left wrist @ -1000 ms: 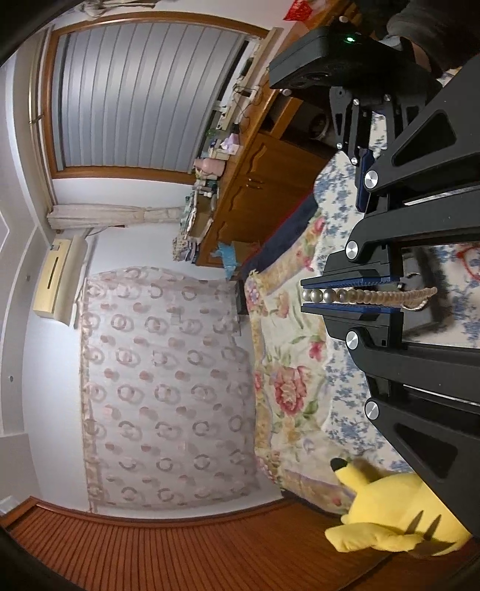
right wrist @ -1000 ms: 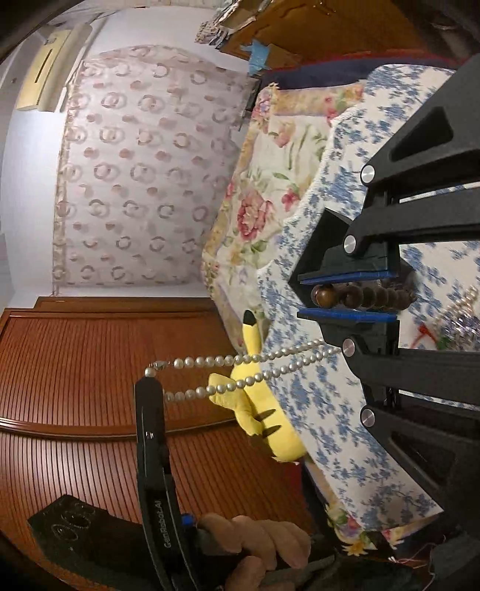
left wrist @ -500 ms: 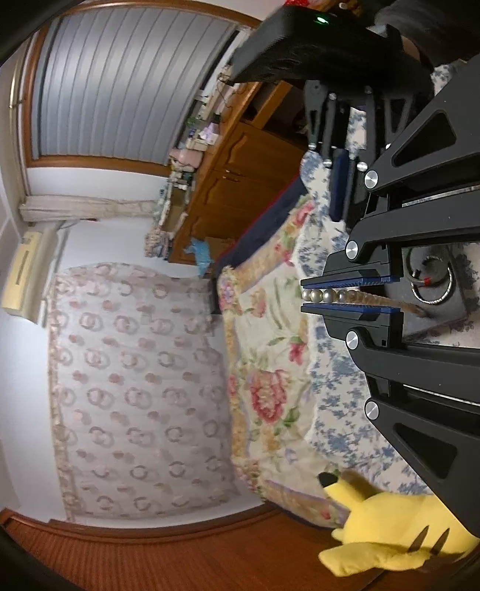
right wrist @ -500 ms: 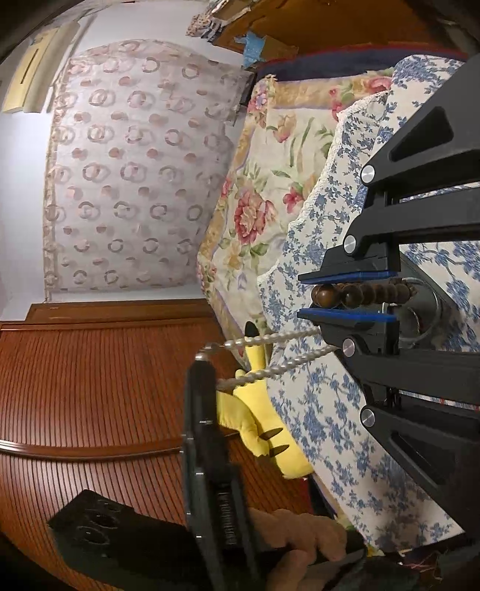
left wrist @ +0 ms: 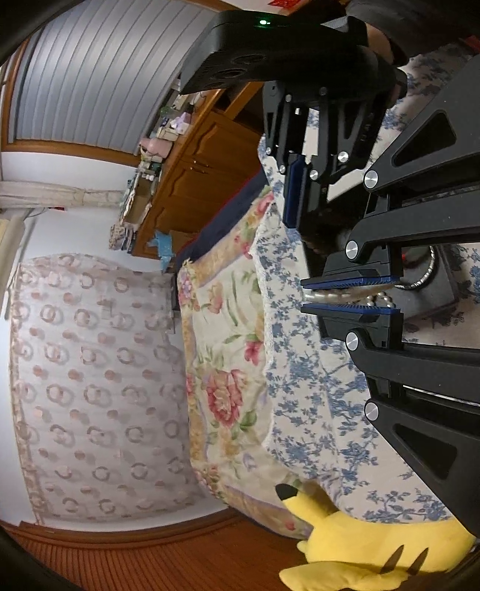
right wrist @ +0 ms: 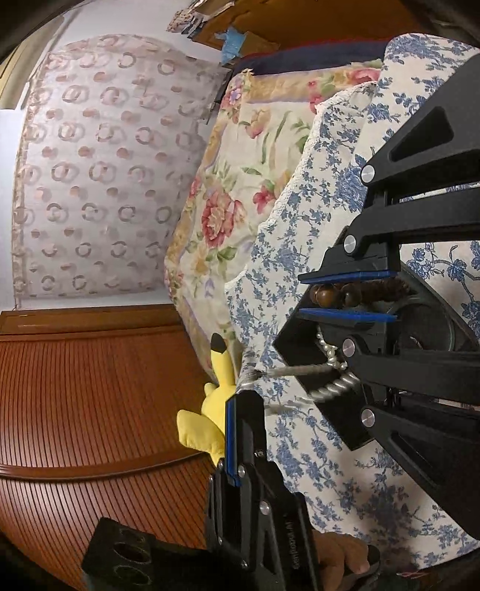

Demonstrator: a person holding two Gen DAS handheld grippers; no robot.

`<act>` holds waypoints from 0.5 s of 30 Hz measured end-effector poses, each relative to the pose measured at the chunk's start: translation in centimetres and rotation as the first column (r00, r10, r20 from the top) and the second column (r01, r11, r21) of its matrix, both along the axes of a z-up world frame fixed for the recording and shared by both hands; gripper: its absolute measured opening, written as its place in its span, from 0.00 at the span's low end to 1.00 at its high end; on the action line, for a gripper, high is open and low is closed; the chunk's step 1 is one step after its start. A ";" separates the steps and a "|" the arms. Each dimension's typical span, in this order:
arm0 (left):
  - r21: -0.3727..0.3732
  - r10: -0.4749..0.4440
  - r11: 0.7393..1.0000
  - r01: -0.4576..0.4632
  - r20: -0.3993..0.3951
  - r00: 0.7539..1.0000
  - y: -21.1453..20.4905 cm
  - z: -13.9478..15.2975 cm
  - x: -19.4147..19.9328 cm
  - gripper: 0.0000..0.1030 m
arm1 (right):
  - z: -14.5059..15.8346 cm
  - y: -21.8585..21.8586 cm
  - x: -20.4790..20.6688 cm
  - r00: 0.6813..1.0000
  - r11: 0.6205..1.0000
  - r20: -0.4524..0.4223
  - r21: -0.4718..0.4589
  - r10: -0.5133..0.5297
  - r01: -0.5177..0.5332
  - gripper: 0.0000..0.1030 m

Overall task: Organize jewelry
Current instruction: 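Carry the pearls and bead bracelet into the black box and open both tools, then move the right tool to the purple flower hair comb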

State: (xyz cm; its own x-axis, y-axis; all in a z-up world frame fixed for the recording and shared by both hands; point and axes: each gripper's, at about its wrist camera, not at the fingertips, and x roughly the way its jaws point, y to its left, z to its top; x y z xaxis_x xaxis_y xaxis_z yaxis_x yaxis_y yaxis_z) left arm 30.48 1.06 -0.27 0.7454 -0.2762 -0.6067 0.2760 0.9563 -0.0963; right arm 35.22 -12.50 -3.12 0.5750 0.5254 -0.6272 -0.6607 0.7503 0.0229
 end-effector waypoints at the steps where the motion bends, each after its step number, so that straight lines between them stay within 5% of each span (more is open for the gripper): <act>1: 0.006 0.005 1.000 -0.005 -0.004 1.000 0.0 -0.3 -0.2 0.07 | -0.1 0.1 0.0 1.000 1.000 -0.002 -0.005 -0.004 0.004 0.15; 8: 0.030 0.035 0.999 -0.035 -0.003 0.999 0.8 -1.4 -2.3 0.31 | 0.0 -0.9 -0.8 0.999 0.999 -0.021 0.016 -0.030 0.030 0.31; 15: 0.040 0.028 0.999 -0.028 0.002 1.000 0.9 -2.1 -6.7 0.47 | 0.5 -3.3 -4.9 0.997 0.996 -0.014 0.048 -0.071 0.071 0.32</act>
